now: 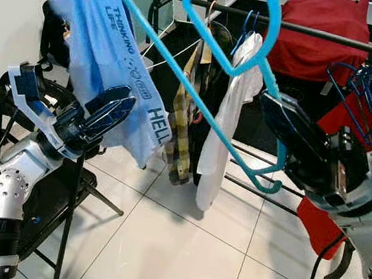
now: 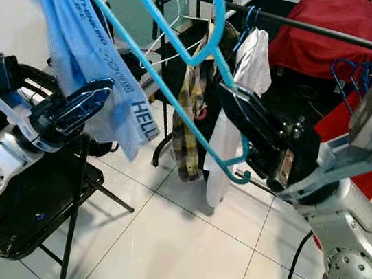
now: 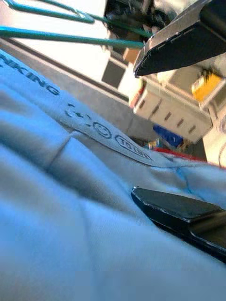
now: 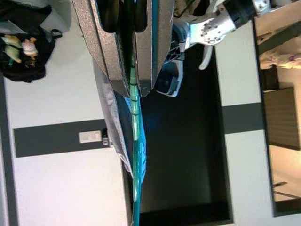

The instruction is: Hang hanger

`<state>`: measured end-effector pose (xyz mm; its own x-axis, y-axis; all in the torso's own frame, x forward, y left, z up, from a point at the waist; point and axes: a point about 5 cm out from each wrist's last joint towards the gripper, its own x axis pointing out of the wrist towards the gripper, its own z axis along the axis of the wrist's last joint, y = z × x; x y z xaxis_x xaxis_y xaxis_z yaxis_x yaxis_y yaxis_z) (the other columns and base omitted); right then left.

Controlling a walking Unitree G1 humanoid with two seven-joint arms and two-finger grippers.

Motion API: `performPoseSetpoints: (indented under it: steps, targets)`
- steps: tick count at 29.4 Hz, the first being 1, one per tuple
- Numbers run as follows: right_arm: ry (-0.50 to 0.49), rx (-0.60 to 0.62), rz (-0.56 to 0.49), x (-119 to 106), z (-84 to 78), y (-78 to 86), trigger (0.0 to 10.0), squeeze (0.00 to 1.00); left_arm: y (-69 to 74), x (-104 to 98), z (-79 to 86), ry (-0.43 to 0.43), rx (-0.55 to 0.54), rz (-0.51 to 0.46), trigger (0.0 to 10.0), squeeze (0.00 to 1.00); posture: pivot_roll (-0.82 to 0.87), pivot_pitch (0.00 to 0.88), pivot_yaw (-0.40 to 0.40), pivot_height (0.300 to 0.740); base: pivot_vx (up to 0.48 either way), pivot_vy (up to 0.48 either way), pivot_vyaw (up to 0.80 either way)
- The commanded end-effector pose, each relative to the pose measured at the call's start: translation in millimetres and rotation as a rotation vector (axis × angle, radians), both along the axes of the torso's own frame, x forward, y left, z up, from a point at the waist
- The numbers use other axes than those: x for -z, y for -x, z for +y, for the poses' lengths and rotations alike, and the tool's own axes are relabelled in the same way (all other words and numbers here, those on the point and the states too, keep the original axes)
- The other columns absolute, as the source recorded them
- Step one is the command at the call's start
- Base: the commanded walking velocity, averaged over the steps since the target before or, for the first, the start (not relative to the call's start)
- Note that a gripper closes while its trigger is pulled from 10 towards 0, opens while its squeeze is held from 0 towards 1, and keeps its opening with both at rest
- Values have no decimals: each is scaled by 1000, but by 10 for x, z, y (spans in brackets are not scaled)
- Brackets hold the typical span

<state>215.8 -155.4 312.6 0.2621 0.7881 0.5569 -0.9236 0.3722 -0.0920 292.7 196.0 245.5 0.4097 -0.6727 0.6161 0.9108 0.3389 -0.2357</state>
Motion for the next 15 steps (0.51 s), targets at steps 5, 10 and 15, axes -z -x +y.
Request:
performPoseSetpoints:
  steps: [5, 10, 15]
  targets:
    - [17, -52, -24, -23, 77, 82, 10000, 0, 49, -26, 33, 1, 17, -15, 10000, 0, -86, 74, 70, 740, 0, 0, 0]
    - [12, -28, -18, -37, 74, 50, 10000, 0, 31, 1, -30, -57, -38, -20, 10000, 1000, -89, 81, 69, 740, 0, 0, 0]
    - [-7, 8, -4, -61, 2, 6, 10000, 0, 101, 129, 64, -267, -100, 10, 10000, 1000, -77, 88, 66, 740, 0, 0, 0]
